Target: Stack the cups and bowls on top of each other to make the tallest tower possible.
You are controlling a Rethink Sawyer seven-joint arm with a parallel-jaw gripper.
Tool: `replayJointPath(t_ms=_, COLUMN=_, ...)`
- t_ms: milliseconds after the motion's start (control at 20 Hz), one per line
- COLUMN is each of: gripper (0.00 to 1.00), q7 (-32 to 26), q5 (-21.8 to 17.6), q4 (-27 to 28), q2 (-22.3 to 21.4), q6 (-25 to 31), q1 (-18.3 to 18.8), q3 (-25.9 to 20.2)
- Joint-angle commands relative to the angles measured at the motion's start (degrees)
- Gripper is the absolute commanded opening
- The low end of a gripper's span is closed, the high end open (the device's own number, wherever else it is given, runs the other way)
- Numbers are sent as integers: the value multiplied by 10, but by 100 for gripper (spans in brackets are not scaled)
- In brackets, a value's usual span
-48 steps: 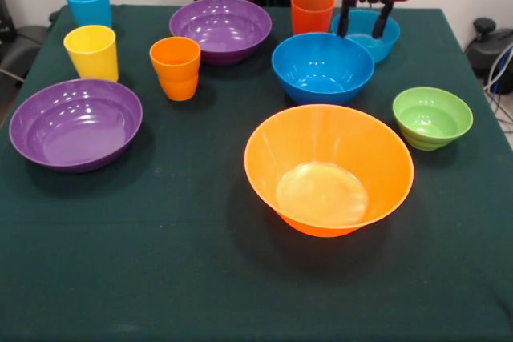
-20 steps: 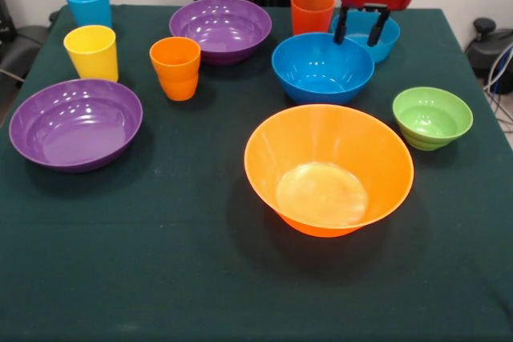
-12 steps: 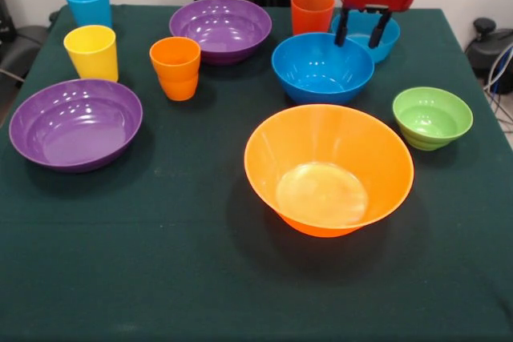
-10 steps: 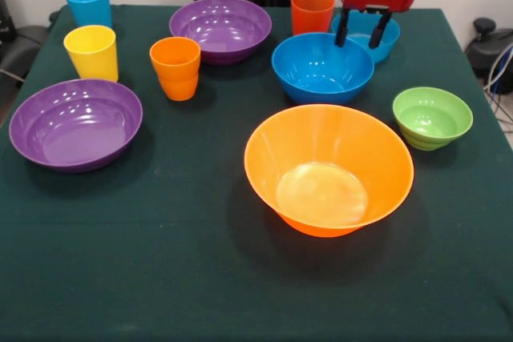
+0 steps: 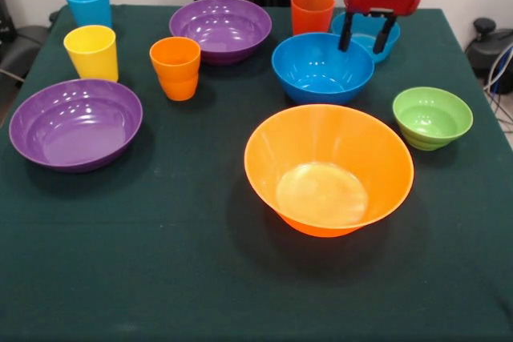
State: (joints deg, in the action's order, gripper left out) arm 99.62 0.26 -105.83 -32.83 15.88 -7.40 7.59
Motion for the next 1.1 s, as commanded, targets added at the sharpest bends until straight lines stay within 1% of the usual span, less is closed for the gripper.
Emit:
replayJointPath(t_ms=50, gripper=100, q7=82, q5=23, q4=49, q2=16, q6=-10, q1=22, q3=-65)
replayJointPath(t_ms=250, gripper=100, q7=84, q5=26, q4=42, q2=19, q6=-27, q1=33, q3=-80)
replayJointPath(t_ms=500, gripper=100, q7=93, q5=27, q4=49, q2=39, q6=-50, q1=31, q3=-85)
replayJointPath(t_ms=750, gripper=100, q7=100, q5=30, q4=63, q2=61, q6=-60, q1=21, q3=-77)
replayJointPath(t_ms=850, gripper=100, q7=103, q5=33, q4=75, q2=76, q6=-61, q1=12, q3=-68)
replayJointPath(t_ms=1100, gripper=100, q7=103, q5=36, q4=89, q2=96, q6=-55, q1=5, q3=-57)
